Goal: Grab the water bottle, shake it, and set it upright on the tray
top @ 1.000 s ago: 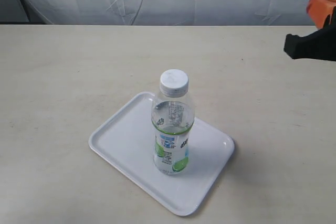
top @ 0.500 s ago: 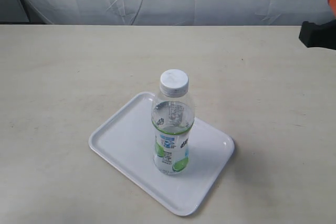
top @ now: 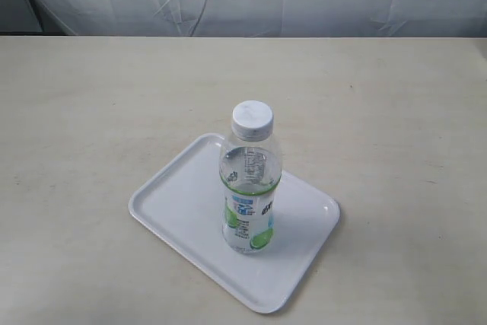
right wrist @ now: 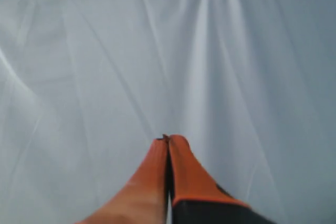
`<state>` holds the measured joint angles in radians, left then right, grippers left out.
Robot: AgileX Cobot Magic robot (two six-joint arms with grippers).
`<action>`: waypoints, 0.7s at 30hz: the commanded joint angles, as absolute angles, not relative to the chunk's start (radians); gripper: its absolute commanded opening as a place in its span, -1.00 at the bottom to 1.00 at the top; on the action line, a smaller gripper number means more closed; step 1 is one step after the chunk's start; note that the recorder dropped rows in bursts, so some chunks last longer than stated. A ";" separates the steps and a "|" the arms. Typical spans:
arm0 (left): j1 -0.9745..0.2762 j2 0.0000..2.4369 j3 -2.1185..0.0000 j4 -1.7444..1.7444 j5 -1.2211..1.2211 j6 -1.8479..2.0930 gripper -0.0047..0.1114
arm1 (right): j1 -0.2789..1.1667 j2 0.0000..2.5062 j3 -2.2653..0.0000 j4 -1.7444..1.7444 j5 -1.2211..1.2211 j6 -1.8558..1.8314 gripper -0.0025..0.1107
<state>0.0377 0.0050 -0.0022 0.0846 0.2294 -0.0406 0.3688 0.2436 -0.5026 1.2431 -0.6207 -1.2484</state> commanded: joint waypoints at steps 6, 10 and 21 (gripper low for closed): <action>0.038 0.000 0.000 0.087 0.225 -0.044 -0.92 | 0.073 0.150 -0.343 1.266 -0.482 -1.246 -0.97; 0.038 0.000 0.000 0.087 0.225 -0.044 -0.92 | -0.023 0.116 -0.231 0.902 -0.186 -1.023 -0.97; 0.038 0.000 0.000 0.087 0.225 -0.044 -0.92 | -0.050 0.114 -0.168 0.196 0.271 -0.160 -0.97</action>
<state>0.0377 0.0050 -0.0022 0.0846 0.2294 -0.0406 -0.0456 0.1178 -0.1765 0.3527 0.2585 -0.3516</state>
